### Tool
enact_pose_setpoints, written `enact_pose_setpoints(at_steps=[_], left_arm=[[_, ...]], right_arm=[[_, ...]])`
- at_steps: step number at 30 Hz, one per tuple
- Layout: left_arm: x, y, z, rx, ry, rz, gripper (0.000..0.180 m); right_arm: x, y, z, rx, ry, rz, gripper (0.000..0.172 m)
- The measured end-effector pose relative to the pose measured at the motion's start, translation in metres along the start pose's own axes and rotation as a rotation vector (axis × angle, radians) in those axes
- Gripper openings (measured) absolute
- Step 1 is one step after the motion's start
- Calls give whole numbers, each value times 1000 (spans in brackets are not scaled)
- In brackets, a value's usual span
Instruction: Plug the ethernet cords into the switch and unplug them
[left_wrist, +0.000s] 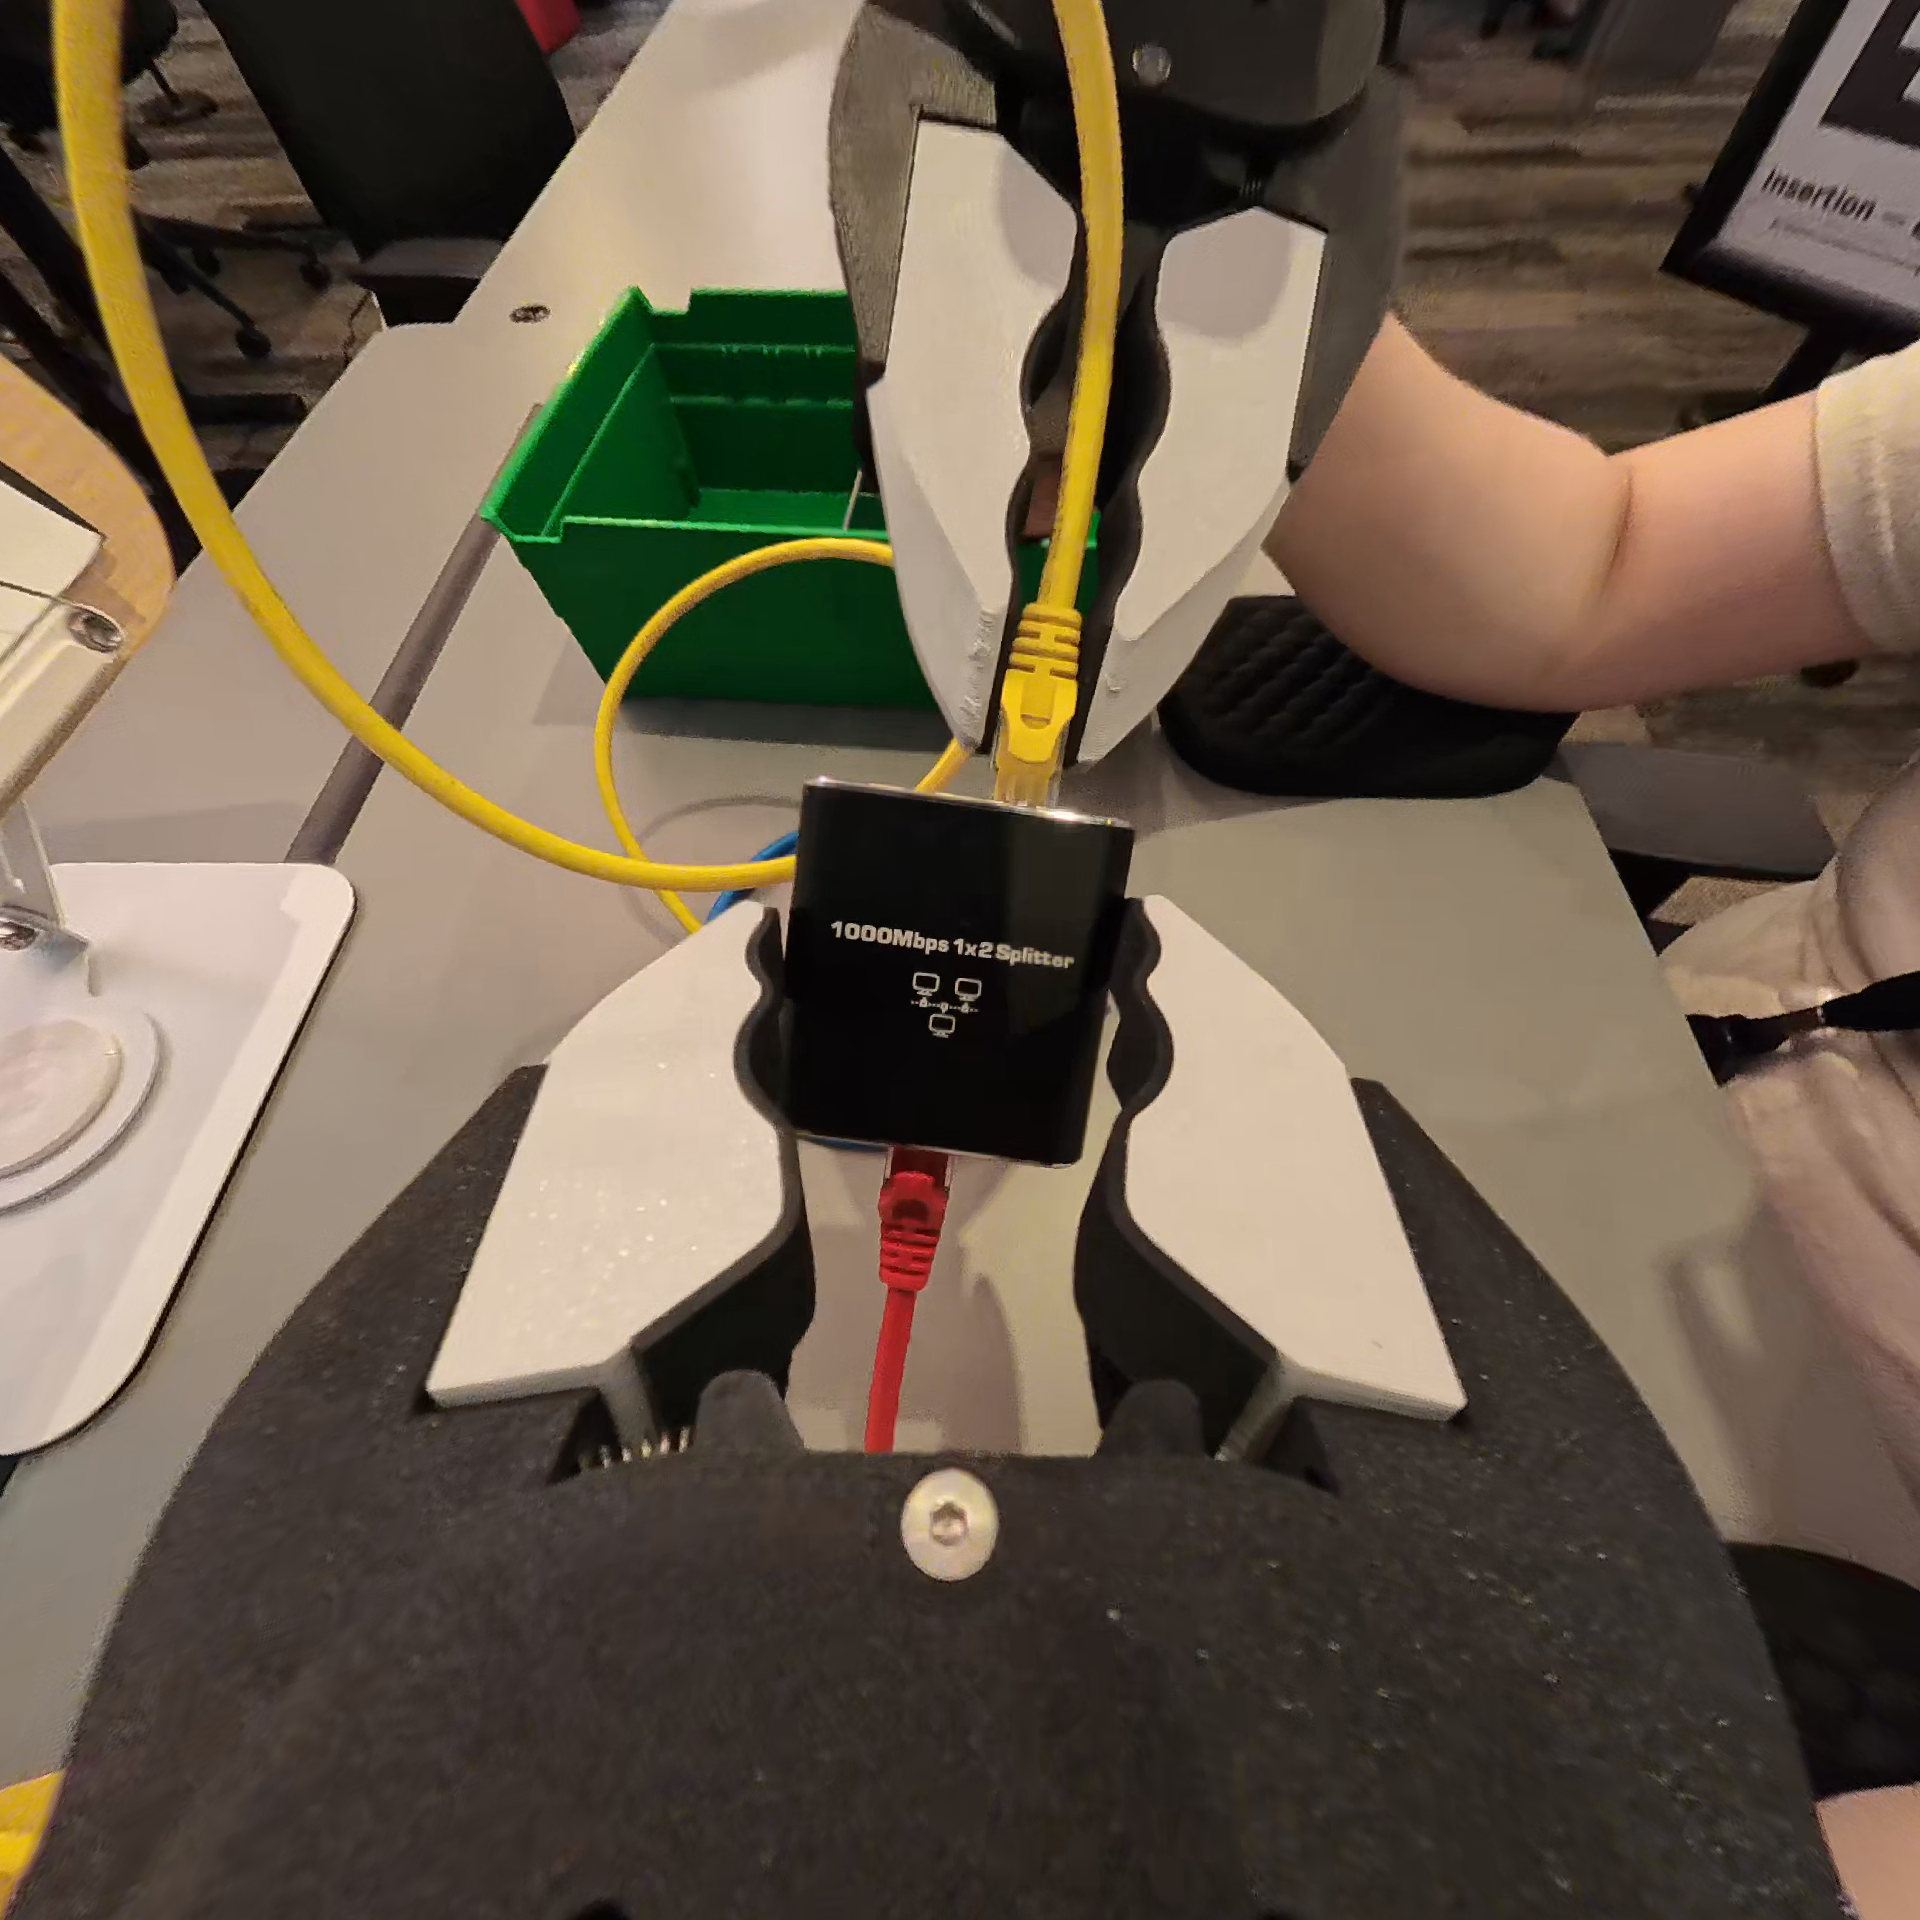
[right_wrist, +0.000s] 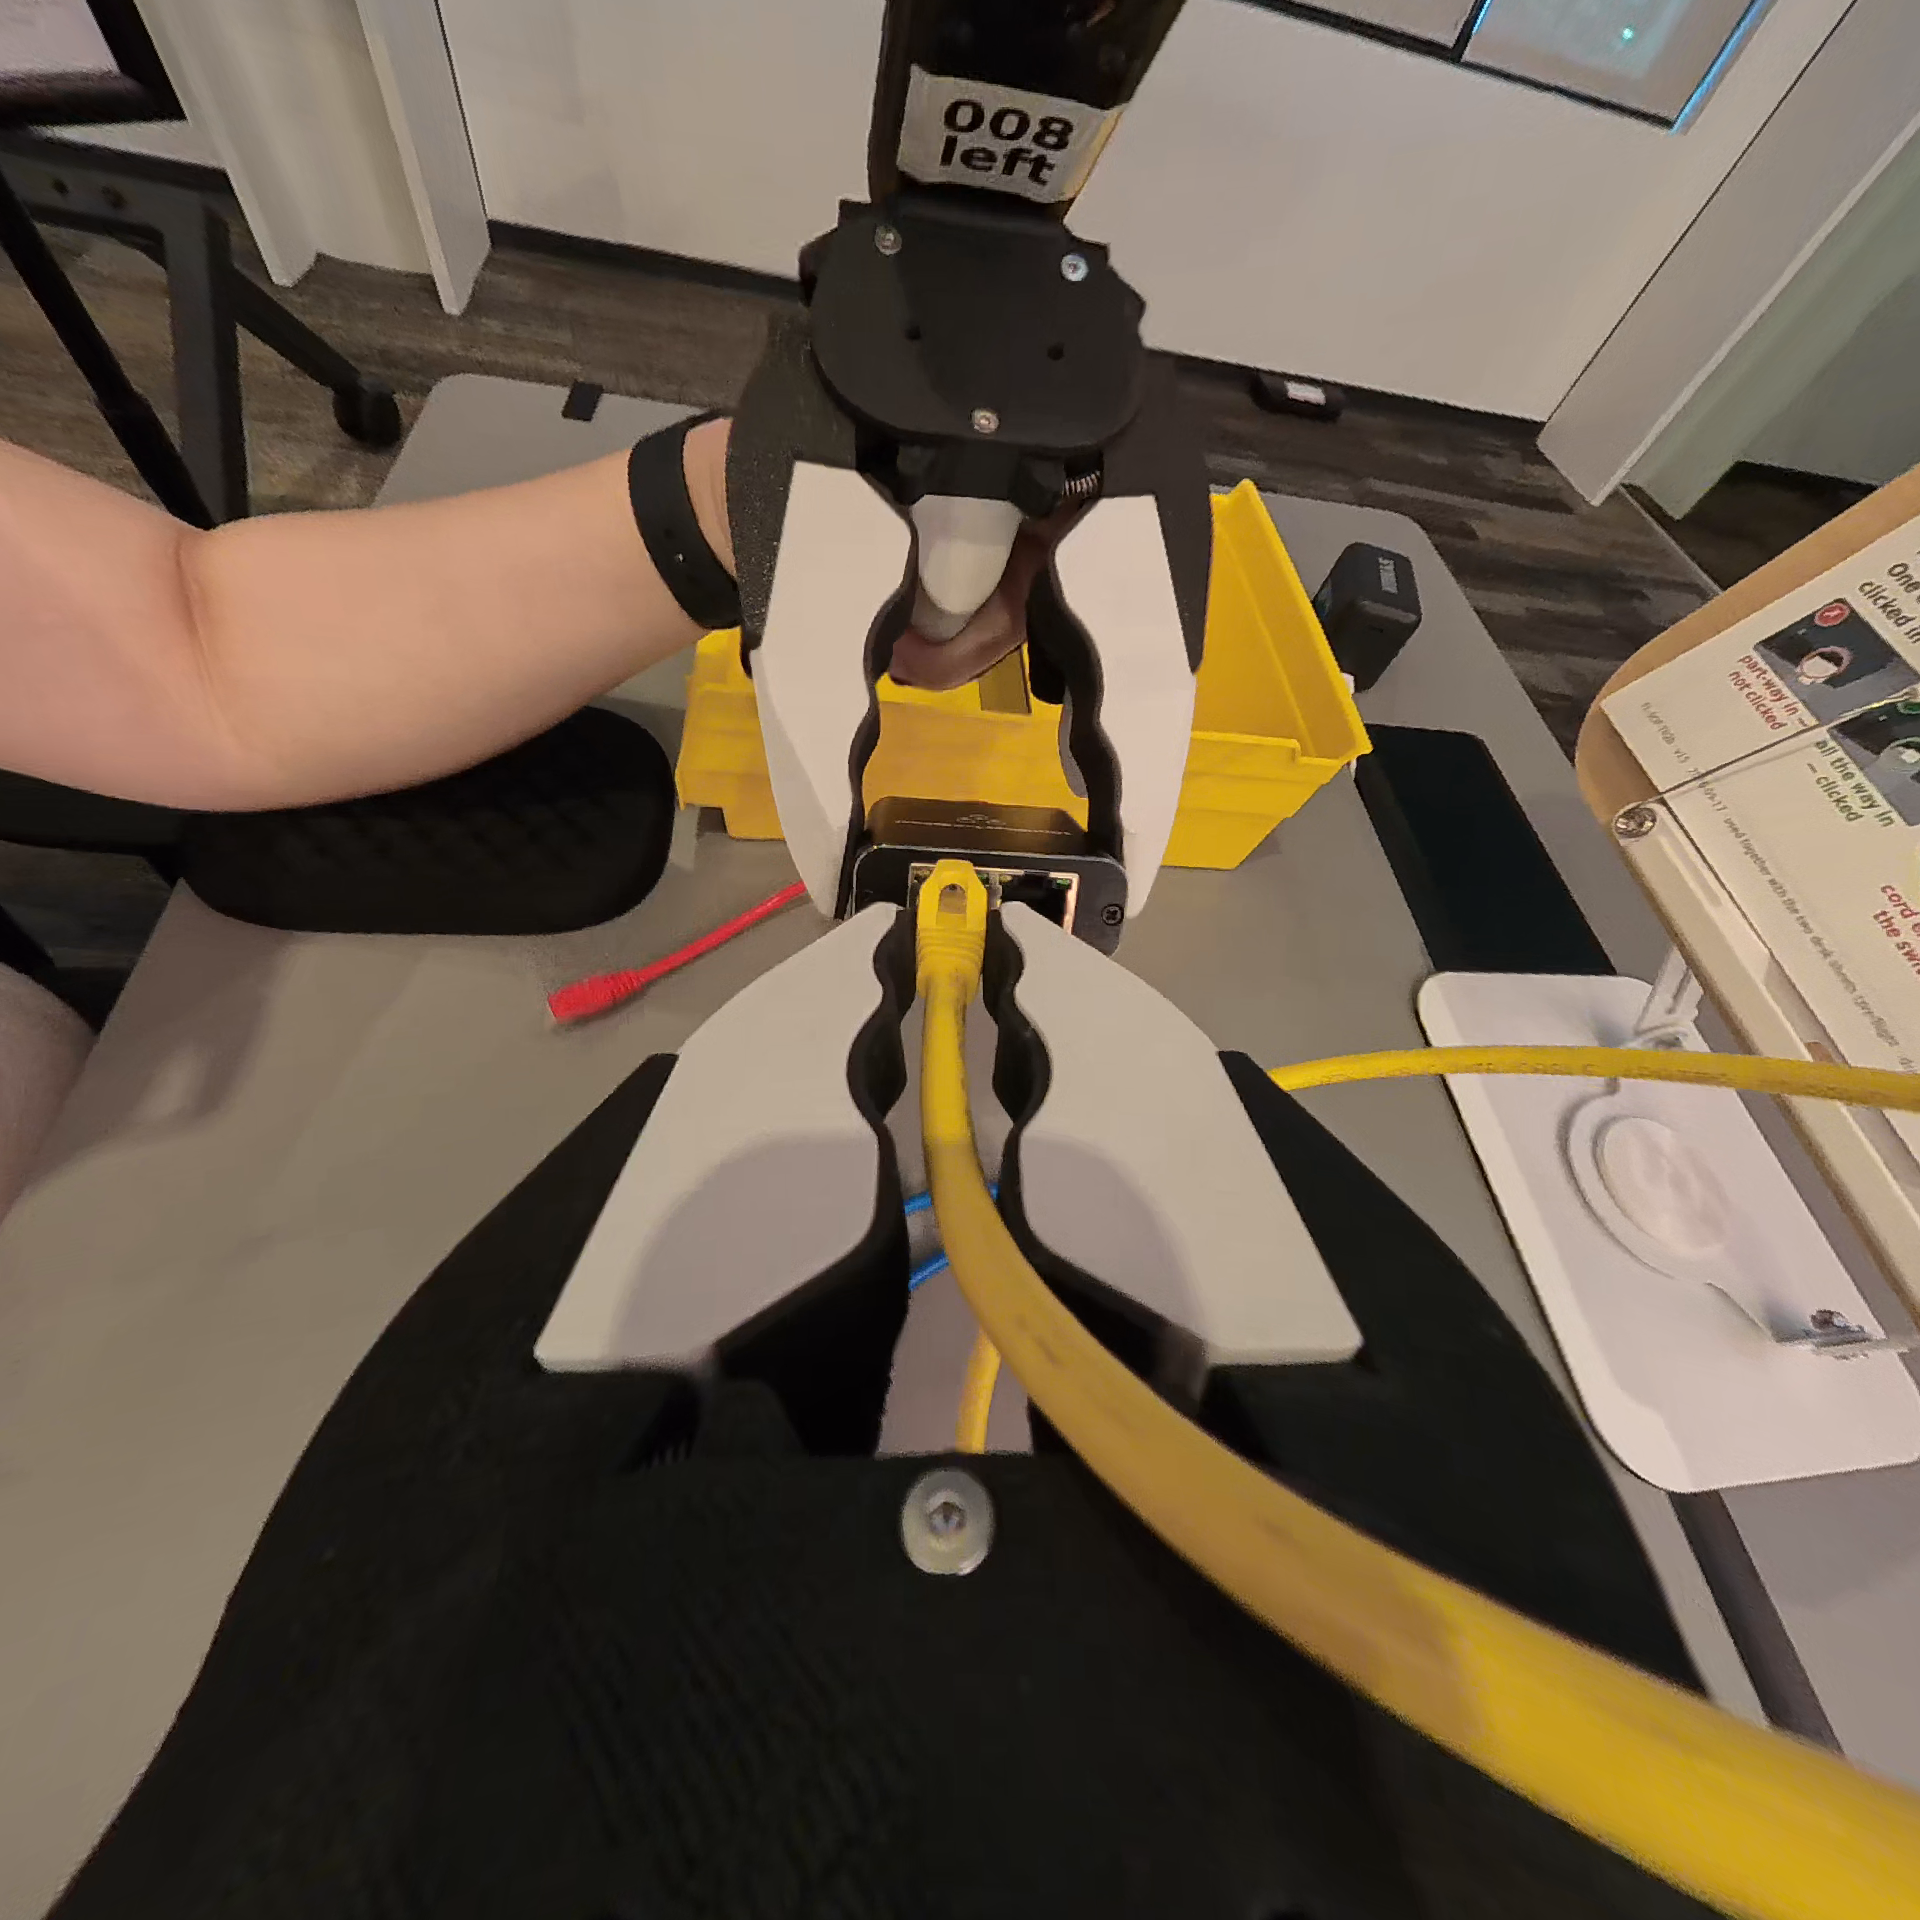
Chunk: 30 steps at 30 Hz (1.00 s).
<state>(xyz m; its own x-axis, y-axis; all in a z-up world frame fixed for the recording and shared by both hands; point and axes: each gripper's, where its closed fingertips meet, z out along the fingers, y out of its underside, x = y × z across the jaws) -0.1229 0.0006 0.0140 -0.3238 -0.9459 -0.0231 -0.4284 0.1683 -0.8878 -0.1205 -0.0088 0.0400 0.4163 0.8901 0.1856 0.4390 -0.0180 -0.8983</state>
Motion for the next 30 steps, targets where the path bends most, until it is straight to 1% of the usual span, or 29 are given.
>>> enact_pose_setpoints(at_steps=[5, 8, 11, 14, 17, 21, 30], left_arm=[[-3, 2, 0, 3, -12, -20, 60], [-4, -3, -2, 43, -5, -39, 60], [-4, -2, -2, 36, -9, -36, 60], [-3, -4, -3, 62, 2, -47, 60], [-3, -1, -1, 39, -2, -46, 60], [-3, -3, -1, 61, 5, -57, 60], [-4, -2, 2, 58, 2, -62, 59]], right_arm=[[2, 2, 2, 10, -3, 13, 13], [4, 0, 1, 35, -4, 24, 13], [3, 1, 2, 26, 4, 11, 13], [4, -1, 1, 39, 2, 16, 13], [3, 2, 2, 29, -5, 20, 13], [3, 1, 0, 34, -4, 26, 13], [3, 4, 3, 18, -6, 30, 13]])
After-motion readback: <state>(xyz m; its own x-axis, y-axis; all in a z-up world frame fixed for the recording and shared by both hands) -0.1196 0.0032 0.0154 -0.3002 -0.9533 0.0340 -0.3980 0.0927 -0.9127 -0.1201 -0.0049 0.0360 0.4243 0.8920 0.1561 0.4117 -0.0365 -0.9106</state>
